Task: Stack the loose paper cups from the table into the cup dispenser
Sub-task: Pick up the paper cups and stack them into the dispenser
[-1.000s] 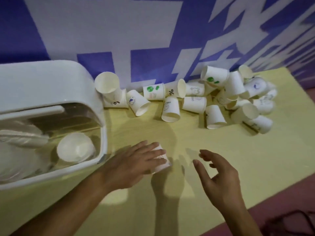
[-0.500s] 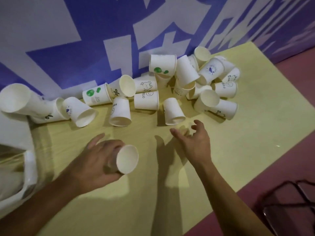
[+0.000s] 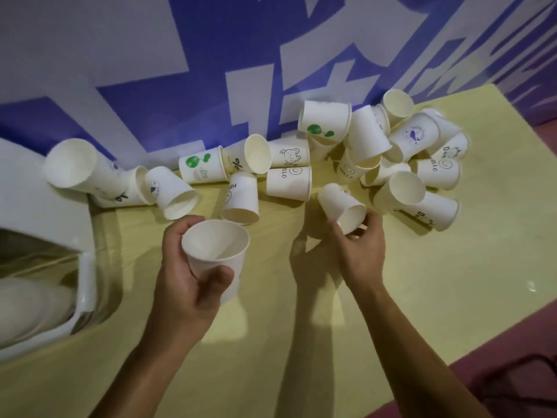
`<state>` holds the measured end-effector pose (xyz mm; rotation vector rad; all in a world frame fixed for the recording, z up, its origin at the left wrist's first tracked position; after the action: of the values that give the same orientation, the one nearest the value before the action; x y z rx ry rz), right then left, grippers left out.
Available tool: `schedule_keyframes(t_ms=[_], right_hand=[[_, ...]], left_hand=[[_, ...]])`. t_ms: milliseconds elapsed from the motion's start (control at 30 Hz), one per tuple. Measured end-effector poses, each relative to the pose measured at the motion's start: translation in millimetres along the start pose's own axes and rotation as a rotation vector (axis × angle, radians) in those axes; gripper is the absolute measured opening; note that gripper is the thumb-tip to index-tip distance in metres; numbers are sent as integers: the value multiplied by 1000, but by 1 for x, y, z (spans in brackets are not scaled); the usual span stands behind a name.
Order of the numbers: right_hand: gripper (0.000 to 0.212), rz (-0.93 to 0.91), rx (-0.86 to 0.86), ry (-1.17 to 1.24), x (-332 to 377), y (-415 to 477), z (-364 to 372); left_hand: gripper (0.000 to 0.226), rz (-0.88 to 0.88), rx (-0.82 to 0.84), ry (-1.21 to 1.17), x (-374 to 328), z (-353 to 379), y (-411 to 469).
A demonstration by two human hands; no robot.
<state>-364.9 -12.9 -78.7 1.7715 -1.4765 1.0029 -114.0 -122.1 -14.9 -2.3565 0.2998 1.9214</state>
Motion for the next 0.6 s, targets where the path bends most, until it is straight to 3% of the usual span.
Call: schedule_keyframes(t_ms=[233, 400, 600], right_hand=[[71, -159, 112, -49, 37, -55, -40], [45, -214, 227, 93, 88, -110, -38], [59, -316, 374, 130, 122, -179, -12]], left_hand=[[68, -89, -154, -99, -16, -56, -4], [75, -130, -198, -173, -14, -114, -27], [73, -38, -302, -151, -18, -194, -34]])
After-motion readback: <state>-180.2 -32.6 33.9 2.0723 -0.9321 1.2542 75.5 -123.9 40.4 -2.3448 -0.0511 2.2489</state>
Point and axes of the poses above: each hand's wrist, its own y-axis towards the middle knuckle, its own z-axis out of the palm, x = y × z, the point moved 1 cm from there along y, towards the middle knuckle, and after that the axes turned 15 degrees about -x, right-handed, at the moved point
